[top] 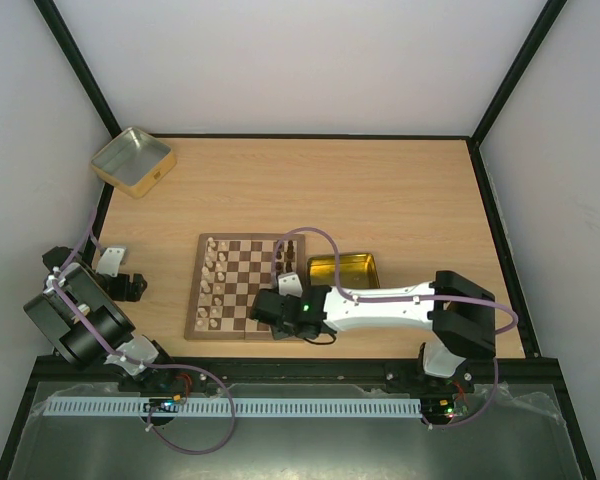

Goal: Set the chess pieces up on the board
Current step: Place the chess piece on the chessboard, then reset both arms

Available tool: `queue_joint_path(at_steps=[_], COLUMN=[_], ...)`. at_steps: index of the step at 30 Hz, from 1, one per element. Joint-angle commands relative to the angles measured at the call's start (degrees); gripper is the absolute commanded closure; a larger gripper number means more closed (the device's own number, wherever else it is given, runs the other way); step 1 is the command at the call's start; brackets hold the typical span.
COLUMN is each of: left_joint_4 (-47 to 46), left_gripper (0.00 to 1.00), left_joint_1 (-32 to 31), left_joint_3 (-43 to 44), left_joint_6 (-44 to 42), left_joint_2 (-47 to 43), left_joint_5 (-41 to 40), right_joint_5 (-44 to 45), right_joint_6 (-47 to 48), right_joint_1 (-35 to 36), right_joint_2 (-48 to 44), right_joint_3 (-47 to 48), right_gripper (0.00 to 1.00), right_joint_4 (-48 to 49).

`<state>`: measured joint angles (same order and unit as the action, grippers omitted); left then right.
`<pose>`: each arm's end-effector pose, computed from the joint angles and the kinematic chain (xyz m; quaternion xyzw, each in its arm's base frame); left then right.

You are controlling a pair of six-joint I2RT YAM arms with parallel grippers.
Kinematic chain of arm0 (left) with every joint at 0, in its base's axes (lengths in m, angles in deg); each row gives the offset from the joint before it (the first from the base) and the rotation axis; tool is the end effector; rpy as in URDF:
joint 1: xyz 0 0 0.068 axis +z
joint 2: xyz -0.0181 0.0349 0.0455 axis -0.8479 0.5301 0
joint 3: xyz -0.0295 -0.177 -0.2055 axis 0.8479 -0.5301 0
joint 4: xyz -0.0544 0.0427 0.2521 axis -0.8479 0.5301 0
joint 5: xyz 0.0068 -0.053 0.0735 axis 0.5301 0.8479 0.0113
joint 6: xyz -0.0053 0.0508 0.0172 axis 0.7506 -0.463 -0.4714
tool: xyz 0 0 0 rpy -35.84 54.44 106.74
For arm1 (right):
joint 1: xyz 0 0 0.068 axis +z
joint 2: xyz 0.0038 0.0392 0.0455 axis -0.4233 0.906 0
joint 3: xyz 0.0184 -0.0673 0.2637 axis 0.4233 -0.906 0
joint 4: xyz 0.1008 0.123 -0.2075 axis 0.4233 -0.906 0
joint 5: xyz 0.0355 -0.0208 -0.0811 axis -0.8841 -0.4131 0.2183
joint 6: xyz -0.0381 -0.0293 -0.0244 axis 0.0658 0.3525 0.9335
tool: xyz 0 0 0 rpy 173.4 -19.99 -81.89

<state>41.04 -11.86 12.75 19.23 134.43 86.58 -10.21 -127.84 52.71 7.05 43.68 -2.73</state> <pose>0.1720 0.1574 0.1359 0.0558 0.9639 -0.0307 0.2587 0.0718 0.3112 0.1938 -0.1591 0.9682 0.1489 0.1232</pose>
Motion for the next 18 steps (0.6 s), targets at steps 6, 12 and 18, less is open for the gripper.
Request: queue_joint_path(at_steps=[6,12,18], left_joint_4=[6.7,8.2,13.9], left_gripper=[0.01,0.01,0.01], left_joint_1=[-0.3,0.0,0.2], left_joint_3=[-3.2,-2.5,0.7], left_joint_6=[1.5,1.4,0.3], left_joint_2=[2.7,-0.5,-8.0], left_joint_5=[-4.2,-4.9,-5.0], right_joint_5=[6.8,10.4,14.2], right_joint_6=[-1.0,-1.7,-2.8], right_joint_1=[0.3,0.3,-0.7], right_joint_2=[-7.0,-10.9,-18.6], right_joint_3=[2.1,3.0,0.1], right_gripper=[0.35,0.34,0.34], right_joint_4=[-5.4,-8.8,-9.8])
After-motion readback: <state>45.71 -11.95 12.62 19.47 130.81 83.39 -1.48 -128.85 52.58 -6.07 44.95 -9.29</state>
